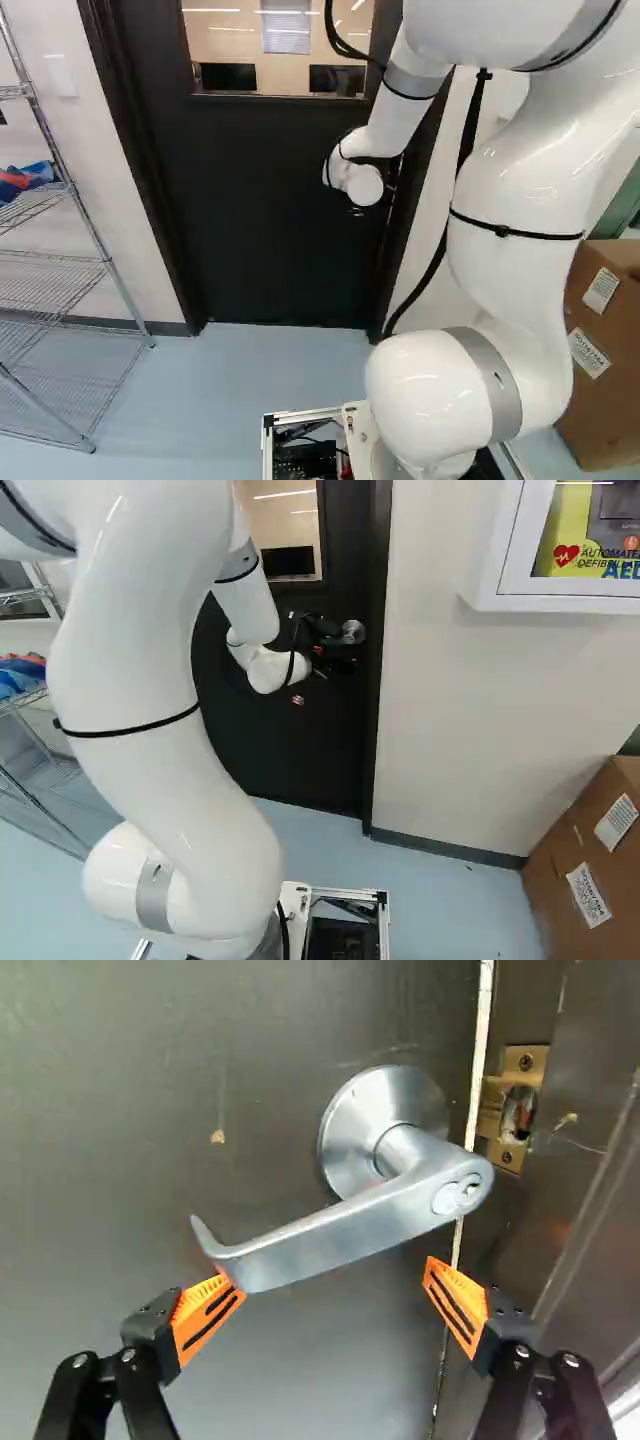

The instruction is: Open the door and move inside

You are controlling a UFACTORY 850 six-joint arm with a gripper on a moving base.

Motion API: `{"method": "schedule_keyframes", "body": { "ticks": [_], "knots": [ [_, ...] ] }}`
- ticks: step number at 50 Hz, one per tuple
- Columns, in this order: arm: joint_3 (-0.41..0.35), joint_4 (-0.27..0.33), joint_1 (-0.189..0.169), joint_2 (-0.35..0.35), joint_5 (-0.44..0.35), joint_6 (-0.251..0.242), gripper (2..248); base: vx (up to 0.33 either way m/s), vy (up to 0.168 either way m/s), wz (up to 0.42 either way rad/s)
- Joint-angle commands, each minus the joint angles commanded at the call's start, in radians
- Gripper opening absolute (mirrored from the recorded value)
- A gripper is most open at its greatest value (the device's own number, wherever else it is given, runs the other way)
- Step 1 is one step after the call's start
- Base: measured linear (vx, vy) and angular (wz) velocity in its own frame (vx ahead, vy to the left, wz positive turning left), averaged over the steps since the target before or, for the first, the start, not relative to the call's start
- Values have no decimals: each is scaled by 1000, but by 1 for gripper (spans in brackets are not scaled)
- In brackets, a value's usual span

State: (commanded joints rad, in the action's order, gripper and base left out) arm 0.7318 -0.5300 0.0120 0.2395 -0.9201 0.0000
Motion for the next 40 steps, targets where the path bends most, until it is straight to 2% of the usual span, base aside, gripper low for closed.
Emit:
{"method": "schedule_keyframes", "body": {
  "ticks": [9,40],
  "knots": [
    [47,-23,14,40,-4,0,247,0,0,0],
    [212,-26,58,175,-4,0,247,0,0,0]
  ]
}}
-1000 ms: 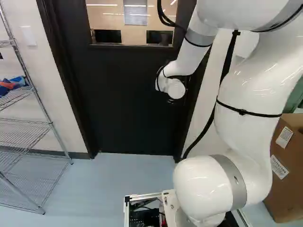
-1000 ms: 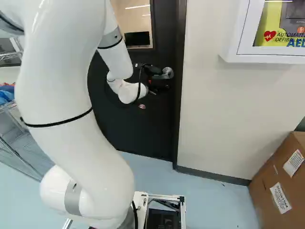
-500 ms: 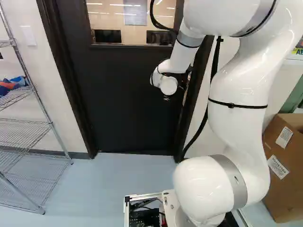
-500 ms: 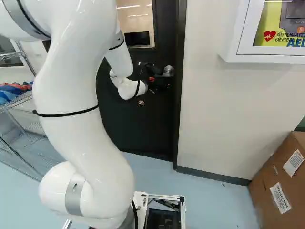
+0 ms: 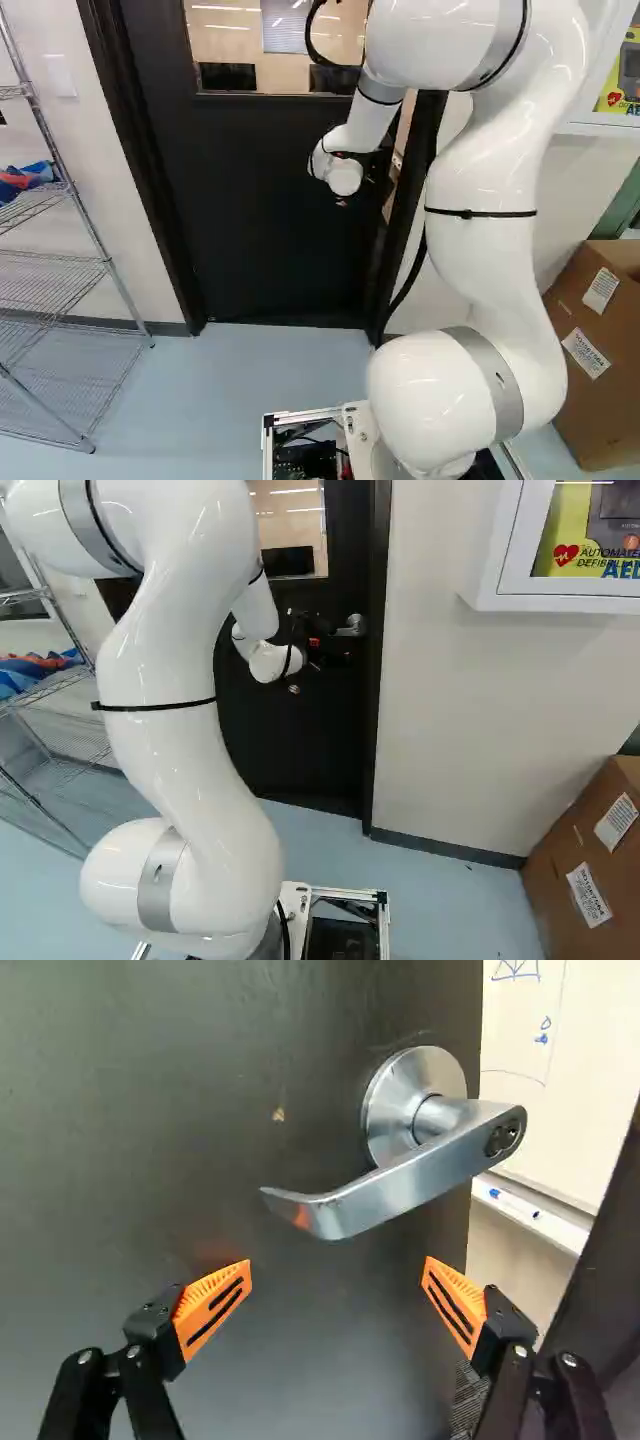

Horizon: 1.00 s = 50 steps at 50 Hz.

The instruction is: Open the door and move inside

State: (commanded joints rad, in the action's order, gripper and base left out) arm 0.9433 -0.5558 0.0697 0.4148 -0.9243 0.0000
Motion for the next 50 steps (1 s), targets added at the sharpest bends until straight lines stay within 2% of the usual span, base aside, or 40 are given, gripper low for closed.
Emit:
{"method": "schedule_keyframes", "body": {
  "ticks": [32,43,50],
  "knots": [
    [182,0,42,141,0,0,247,0,0,0],
    [194,0,58,150,0,0,247,0,0,0],
    [174,3,71,135,0,0,247,0,0,0]
  ]
}}
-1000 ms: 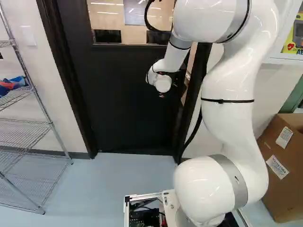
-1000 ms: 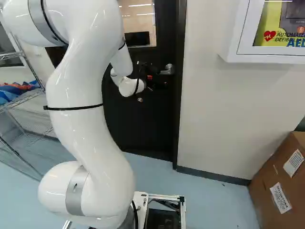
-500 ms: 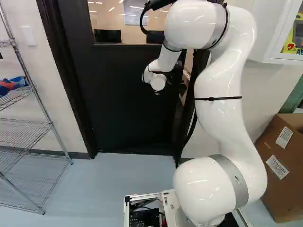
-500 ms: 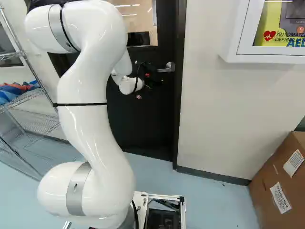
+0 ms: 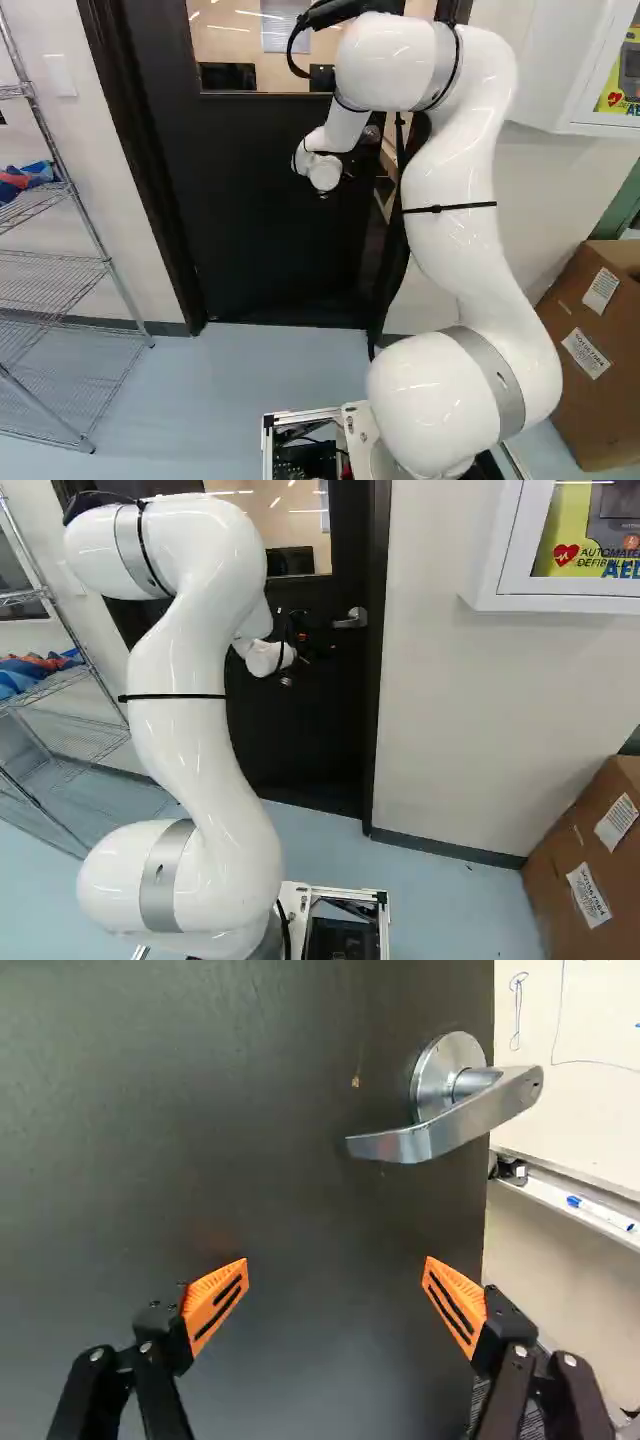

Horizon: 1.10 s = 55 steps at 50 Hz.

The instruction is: Open the door and move inside

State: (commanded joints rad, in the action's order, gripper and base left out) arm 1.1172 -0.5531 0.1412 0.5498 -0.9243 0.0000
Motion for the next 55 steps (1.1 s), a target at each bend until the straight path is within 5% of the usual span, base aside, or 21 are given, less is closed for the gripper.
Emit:
{"method": "schedule_keyframes", "body": {
  "ticks": [18,40,55],
  "knots": [
    [-53,128,41,-41,1,0,247,0,0,0],
    [-3,350,92,-2,52,0,247,0,0,0],
    [96,372,108,73,58,0,247,-3,-1,-2]
  ]
}}
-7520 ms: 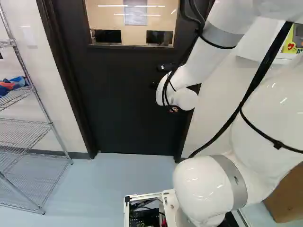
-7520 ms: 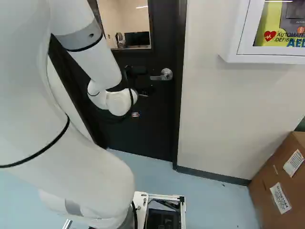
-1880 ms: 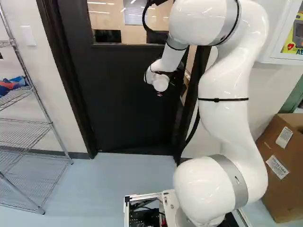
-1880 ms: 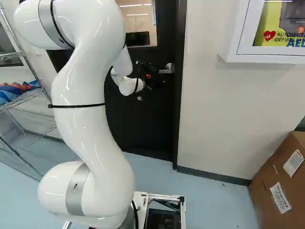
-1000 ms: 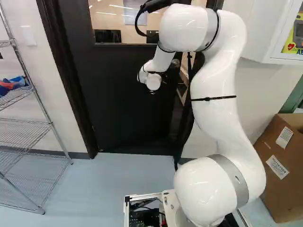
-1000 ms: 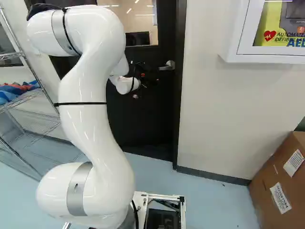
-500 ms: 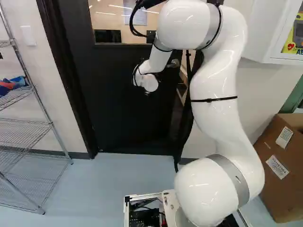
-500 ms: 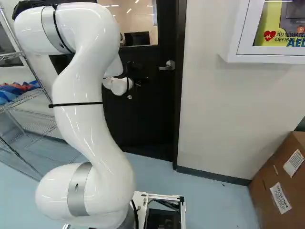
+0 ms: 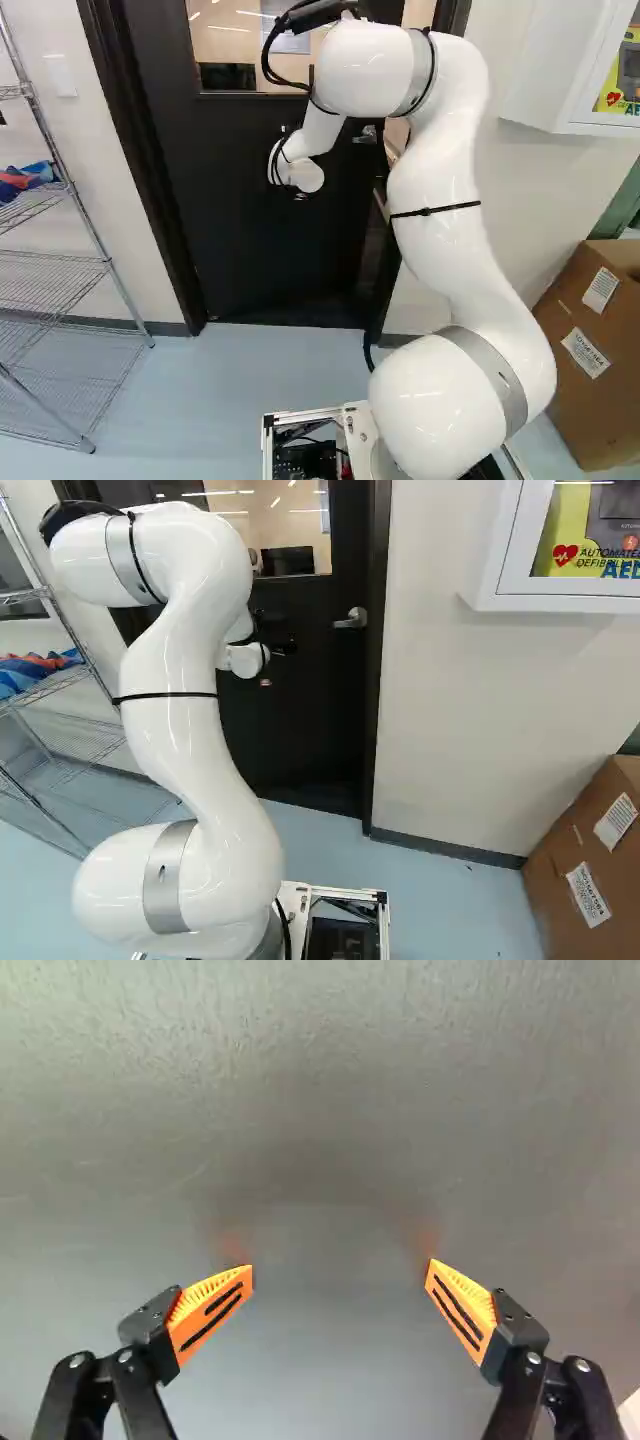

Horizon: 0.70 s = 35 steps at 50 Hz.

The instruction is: Open the door and move inside

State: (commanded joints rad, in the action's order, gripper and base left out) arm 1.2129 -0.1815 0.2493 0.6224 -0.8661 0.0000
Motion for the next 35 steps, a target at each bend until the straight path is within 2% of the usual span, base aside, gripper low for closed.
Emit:
{"method": "schedule_keyframes", "body": {
  "ticks": [27,35],
  "knots": [
    [203,0,23,148,0,0,247,-1,0,-1],
    [216,0,26,158,0,0,247,0,0,0]
  ]
}}
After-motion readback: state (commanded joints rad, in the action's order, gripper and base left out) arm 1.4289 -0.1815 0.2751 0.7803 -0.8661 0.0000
